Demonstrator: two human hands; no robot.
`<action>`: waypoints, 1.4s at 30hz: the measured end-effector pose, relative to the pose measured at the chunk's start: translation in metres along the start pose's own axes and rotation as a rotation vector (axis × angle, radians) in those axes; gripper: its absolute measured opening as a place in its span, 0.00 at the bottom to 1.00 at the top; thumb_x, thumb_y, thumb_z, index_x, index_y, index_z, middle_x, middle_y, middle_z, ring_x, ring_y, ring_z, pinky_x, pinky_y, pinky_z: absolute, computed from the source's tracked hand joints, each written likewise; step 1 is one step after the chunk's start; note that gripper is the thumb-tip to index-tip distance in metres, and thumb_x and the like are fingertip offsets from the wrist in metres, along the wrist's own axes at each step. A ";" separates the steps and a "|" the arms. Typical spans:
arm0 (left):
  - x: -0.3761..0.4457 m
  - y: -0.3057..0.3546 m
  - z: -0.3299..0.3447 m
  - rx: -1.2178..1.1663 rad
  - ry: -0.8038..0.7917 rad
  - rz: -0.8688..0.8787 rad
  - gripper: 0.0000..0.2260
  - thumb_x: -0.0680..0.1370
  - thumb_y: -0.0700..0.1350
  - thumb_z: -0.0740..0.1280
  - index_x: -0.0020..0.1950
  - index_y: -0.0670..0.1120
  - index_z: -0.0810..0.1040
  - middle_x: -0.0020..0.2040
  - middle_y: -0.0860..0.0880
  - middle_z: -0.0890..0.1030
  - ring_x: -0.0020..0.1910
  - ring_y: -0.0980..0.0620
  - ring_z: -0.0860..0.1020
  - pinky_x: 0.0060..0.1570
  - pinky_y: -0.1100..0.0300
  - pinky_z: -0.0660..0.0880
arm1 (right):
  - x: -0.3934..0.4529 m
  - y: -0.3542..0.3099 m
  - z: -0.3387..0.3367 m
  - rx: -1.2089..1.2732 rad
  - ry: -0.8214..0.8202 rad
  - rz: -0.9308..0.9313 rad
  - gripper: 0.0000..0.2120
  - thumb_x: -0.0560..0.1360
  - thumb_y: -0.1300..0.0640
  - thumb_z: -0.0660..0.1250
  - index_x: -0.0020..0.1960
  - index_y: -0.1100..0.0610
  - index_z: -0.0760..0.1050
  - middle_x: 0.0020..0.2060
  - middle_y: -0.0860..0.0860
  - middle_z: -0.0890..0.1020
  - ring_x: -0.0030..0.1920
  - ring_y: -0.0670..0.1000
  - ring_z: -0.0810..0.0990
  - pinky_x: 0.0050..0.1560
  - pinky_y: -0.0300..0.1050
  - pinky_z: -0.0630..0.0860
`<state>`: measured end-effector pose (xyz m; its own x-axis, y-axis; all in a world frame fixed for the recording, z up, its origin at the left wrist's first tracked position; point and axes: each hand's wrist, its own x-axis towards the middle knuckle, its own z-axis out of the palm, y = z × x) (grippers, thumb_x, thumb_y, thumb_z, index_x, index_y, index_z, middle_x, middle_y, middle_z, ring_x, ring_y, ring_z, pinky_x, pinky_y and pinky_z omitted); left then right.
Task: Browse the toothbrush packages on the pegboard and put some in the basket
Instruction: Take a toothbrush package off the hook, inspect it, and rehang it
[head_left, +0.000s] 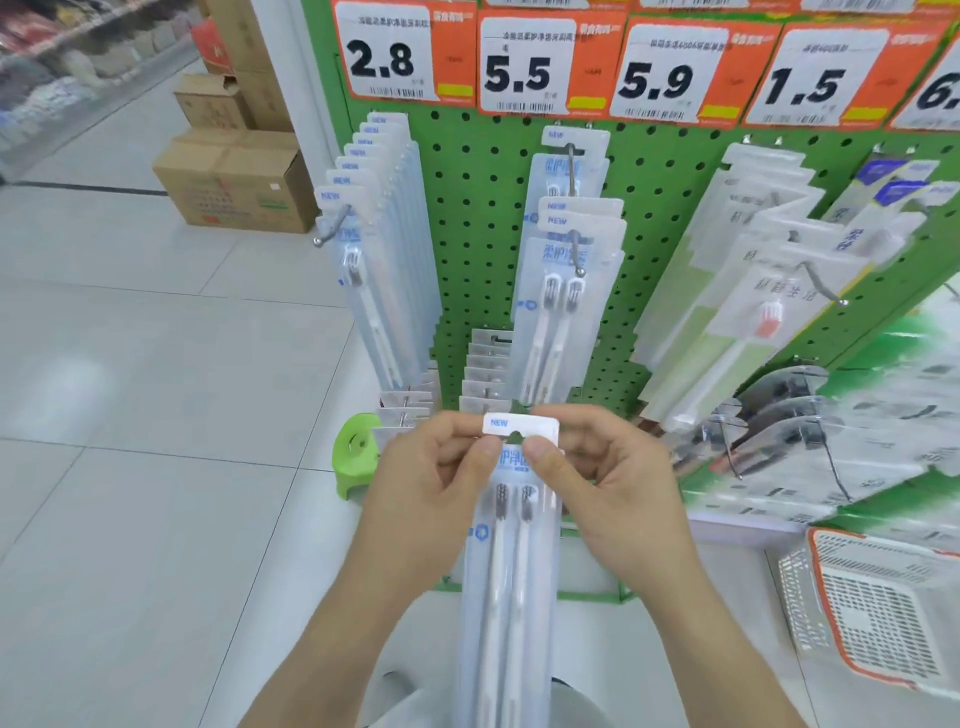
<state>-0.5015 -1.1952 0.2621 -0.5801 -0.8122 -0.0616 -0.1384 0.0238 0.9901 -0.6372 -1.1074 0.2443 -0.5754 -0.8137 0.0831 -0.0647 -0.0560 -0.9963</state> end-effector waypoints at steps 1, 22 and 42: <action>0.000 -0.003 -0.002 -0.007 -0.003 -0.005 0.06 0.81 0.37 0.66 0.53 0.43 0.82 0.45 0.51 0.88 0.43 0.57 0.85 0.41 0.70 0.75 | 0.000 0.004 0.000 0.010 -0.004 0.013 0.11 0.70 0.51 0.73 0.52 0.50 0.83 0.38 0.48 0.87 0.36 0.49 0.80 0.38 0.39 0.76; 0.002 -0.043 -0.005 0.198 -0.049 0.066 0.08 0.84 0.44 0.60 0.57 0.56 0.74 0.47 0.60 0.85 0.45 0.58 0.83 0.44 0.61 0.77 | 0.003 0.045 0.009 -0.035 -0.098 0.063 0.14 0.78 0.51 0.68 0.63 0.44 0.77 0.35 0.54 0.78 0.33 0.54 0.74 0.36 0.48 0.72; -0.011 -0.056 -0.021 -0.027 -0.129 -0.097 0.10 0.83 0.46 0.64 0.57 0.62 0.78 0.41 0.35 0.84 0.41 0.28 0.79 0.46 0.32 0.77 | -0.018 0.042 0.009 -0.079 -0.189 0.158 0.33 0.77 0.70 0.67 0.73 0.42 0.68 0.47 0.50 0.86 0.42 0.53 0.79 0.35 0.49 0.69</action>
<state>-0.4705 -1.1995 0.2098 -0.6635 -0.7283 -0.1712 -0.1782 -0.0684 0.9816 -0.6223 -1.1004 0.2004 -0.4215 -0.9027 -0.0865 -0.0533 0.1199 -0.9913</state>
